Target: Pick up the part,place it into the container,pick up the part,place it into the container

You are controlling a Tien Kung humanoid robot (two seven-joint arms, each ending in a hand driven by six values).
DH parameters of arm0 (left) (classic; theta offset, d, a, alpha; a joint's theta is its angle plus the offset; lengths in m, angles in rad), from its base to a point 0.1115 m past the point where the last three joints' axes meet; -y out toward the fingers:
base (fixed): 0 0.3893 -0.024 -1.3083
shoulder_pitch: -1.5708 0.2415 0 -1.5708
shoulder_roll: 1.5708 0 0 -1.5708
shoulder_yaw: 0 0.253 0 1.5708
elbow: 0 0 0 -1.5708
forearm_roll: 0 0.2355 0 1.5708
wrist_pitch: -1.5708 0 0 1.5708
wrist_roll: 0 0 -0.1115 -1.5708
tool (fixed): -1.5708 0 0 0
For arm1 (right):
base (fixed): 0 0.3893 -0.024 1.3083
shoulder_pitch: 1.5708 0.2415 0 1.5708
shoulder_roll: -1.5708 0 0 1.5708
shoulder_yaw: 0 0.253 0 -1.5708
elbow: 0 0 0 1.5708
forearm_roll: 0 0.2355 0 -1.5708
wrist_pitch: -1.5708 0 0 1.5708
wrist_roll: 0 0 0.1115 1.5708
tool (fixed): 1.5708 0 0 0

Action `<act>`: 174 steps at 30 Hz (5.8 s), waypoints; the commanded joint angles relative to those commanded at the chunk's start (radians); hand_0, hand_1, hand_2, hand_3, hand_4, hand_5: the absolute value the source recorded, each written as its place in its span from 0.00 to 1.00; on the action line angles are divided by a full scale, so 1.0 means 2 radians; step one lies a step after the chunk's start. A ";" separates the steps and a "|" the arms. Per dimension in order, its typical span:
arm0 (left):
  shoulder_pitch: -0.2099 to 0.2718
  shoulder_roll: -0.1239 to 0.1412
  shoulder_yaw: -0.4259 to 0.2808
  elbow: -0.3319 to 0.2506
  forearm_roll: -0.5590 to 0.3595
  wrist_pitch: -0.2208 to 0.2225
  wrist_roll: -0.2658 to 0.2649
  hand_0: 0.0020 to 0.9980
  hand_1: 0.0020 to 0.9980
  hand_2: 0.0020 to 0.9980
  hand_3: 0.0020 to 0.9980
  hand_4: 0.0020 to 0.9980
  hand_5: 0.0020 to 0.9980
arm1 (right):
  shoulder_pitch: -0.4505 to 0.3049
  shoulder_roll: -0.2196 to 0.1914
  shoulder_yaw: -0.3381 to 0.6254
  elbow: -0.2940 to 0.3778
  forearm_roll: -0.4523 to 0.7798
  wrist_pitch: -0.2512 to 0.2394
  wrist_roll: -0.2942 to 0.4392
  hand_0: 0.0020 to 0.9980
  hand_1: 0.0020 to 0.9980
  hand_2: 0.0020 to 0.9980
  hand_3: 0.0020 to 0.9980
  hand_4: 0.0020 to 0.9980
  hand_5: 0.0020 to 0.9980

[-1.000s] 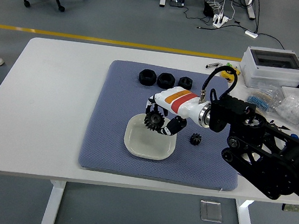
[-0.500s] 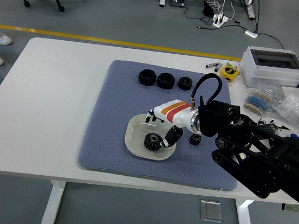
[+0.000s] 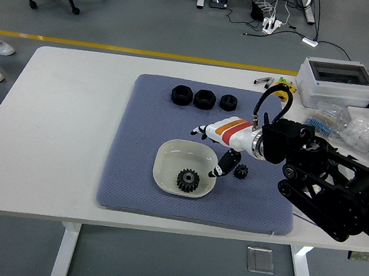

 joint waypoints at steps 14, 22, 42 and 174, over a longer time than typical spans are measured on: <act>-0.002 0.000 0.015 0.000 -0.016 0.001 -0.003 0.88 0.85 0.88 0.64 0.59 0.73 | -0.021 -0.024 -0.002 -0.060 -0.021 -0.010 0.013 0.62 0.63 0.72 0.75 0.84 0.21; -0.003 0.000 0.014 0.000 -0.015 0.000 -0.001 0.88 0.85 0.88 0.64 0.59 0.73 | -0.029 -0.020 -0.005 -0.078 -0.015 -0.018 0.020 0.60 0.62 0.71 0.71 0.82 0.20; -0.002 0.000 0.004 0.000 -0.005 -0.001 0.001 0.88 0.85 0.87 0.64 0.59 0.73 | -0.036 -0.007 -0.014 -0.090 -0.013 -0.045 0.028 0.50 0.49 0.57 0.58 0.66 0.11; -0.003 0.000 -0.014 0.000 0.018 0.000 0.007 0.88 0.84 0.87 0.63 0.59 0.72 | -0.082 -0.031 0.128 0.067 0.104 -0.173 0.071 0.90 0.90 1.00 1.00 0.97 0.21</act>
